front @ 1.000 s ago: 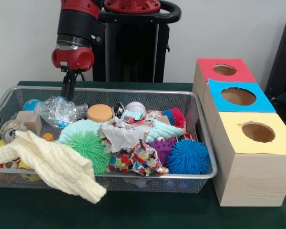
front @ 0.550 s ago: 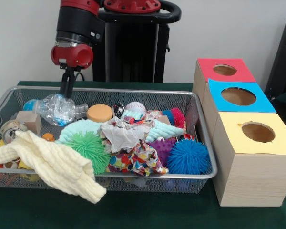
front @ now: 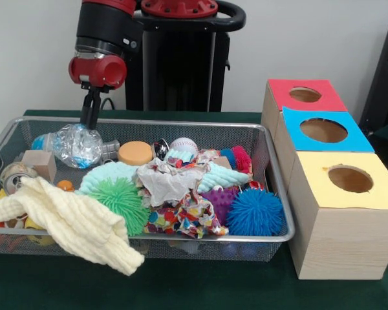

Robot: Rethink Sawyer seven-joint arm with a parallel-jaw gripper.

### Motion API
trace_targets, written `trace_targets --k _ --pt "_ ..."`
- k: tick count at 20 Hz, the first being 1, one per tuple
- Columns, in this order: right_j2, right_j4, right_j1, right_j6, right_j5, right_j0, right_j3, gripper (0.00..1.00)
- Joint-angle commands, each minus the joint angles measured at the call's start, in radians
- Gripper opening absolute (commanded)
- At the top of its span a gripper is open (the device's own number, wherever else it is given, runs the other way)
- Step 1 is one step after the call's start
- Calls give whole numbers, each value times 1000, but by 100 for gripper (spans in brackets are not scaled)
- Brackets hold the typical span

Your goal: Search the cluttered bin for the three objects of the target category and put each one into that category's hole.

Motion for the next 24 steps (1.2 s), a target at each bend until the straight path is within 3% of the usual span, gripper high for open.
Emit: trace_targets --k 1,14,24 --pt "23 57 -29 114 119 10 44 0" --pt "-5 124 -59 132 151 78 63 0" --pt "-67 221 -70 156 163 177 87 0"
